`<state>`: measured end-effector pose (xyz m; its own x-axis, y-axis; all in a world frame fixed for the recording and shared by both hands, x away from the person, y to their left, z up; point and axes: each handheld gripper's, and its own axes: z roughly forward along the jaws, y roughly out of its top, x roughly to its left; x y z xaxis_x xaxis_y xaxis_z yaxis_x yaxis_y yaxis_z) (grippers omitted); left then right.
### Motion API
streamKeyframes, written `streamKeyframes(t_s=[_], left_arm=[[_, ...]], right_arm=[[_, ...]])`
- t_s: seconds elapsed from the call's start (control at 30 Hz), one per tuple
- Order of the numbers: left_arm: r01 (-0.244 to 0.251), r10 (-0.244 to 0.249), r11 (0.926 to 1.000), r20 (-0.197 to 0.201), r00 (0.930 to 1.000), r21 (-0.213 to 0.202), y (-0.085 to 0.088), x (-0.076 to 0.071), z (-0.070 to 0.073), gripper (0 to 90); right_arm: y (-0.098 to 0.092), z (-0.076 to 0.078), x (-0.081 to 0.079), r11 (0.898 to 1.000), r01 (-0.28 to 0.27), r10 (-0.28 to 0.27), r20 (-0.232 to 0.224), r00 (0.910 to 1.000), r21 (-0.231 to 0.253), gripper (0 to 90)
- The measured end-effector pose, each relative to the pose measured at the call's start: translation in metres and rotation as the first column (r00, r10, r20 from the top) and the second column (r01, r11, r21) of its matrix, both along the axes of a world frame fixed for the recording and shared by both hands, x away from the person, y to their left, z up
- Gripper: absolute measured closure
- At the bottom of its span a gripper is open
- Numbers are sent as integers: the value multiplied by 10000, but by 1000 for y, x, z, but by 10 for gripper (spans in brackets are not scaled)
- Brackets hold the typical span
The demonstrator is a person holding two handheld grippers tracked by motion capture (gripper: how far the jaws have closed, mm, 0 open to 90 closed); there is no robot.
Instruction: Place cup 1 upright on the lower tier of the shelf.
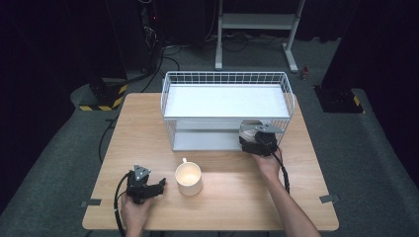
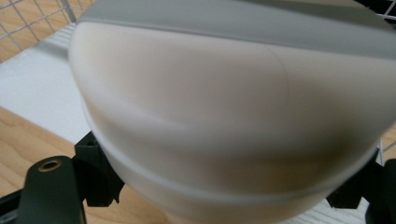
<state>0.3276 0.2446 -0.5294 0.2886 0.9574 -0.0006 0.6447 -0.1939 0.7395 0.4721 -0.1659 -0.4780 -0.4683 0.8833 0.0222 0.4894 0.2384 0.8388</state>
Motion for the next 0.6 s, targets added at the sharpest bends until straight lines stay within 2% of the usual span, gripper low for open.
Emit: streamKeyframes(t_s=[0.37, 0.4, 0.6], left_arm=[[-4, 4, 10000, 4, 10000, -2, 0, 0, 0, 174], [-19, 19, 10000, 13, 10000, -10, 0, 0, 0, 174], [-18, 18, 10000, 12, 10000, -7, 0, 0, 0, 174]], right_arm=[[0, 0, -2, 9995, -245, 242, -179, 9995, -201, 161], [-1, 0, -3, 9996, -260, 256, -382, 9989, -117, 141], [-3, -1, -5, 9989, -380, 363, -592, 9976, -272, 125]])
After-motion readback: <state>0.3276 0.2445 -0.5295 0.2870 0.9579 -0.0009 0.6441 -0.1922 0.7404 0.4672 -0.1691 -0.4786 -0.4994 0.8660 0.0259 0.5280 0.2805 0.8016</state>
